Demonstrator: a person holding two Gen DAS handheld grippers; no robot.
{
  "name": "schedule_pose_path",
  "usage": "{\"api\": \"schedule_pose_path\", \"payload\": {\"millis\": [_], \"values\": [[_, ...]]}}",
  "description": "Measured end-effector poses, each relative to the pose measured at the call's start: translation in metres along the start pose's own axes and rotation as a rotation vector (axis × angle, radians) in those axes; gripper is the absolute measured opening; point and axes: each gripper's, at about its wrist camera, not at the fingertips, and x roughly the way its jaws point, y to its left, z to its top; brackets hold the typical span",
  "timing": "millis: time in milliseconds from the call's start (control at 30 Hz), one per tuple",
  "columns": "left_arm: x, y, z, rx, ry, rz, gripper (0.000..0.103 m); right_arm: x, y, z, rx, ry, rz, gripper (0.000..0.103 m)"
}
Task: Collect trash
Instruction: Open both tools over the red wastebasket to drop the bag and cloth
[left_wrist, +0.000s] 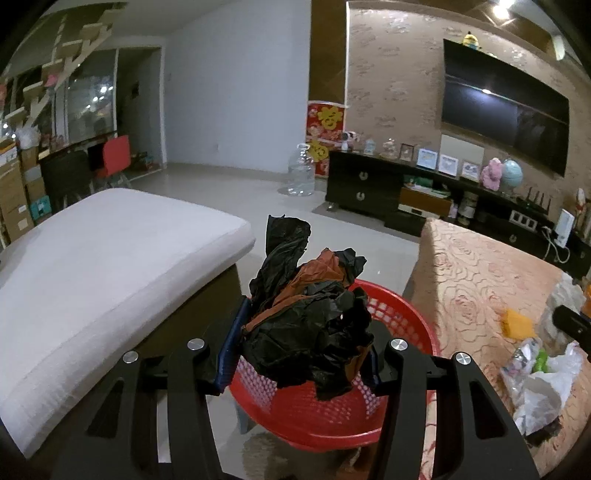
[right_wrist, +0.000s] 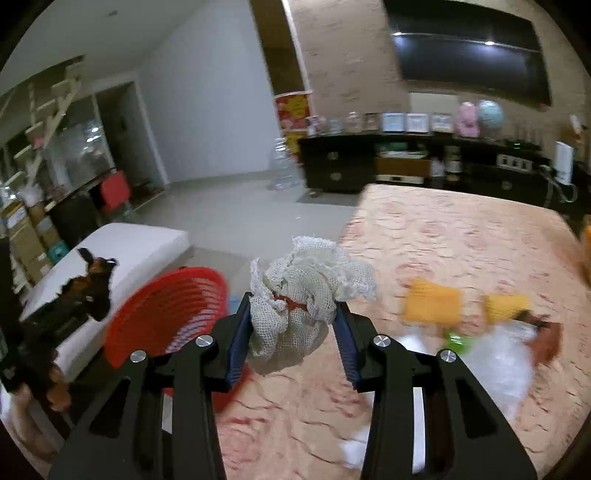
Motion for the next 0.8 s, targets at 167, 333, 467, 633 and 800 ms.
{"api": "schedule_pose_path", "payload": {"millis": [167, 333, 467, 633, 800], "values": [[0.012, 0.012, -0.005, -0.016, 0.028, 0.004, 0.05, 0.028, 0.03, 0.012, -0.029, 0.036, 0.091, 0.041], [0.026, 0.016, -0.009, -0.005, 0.06, 0.012, 0.05, 0.056, 0.057, 0.014, -0.051, 0.084, 0.141, 0.041], [0.041, 0.022, -0.01, -0.015, 0.113, 0.008, 0.05, 0.077, 0.076, 0.015, -0.065, 0.128, 0.17, 0.041], [0.051, 0.022, -0.015, -0.006, 0.151, 0.007, 0.05, 0.101, 0.09, 0.015, -0.068, 0.186, 0.199, 0.041], [0.057, 0.018, -0.017, 0.012, 0.179, -0.013, 0.054, 0.11, 0.095, 0.013, -0.059, 0.208, 0.218, 0.048]]}}
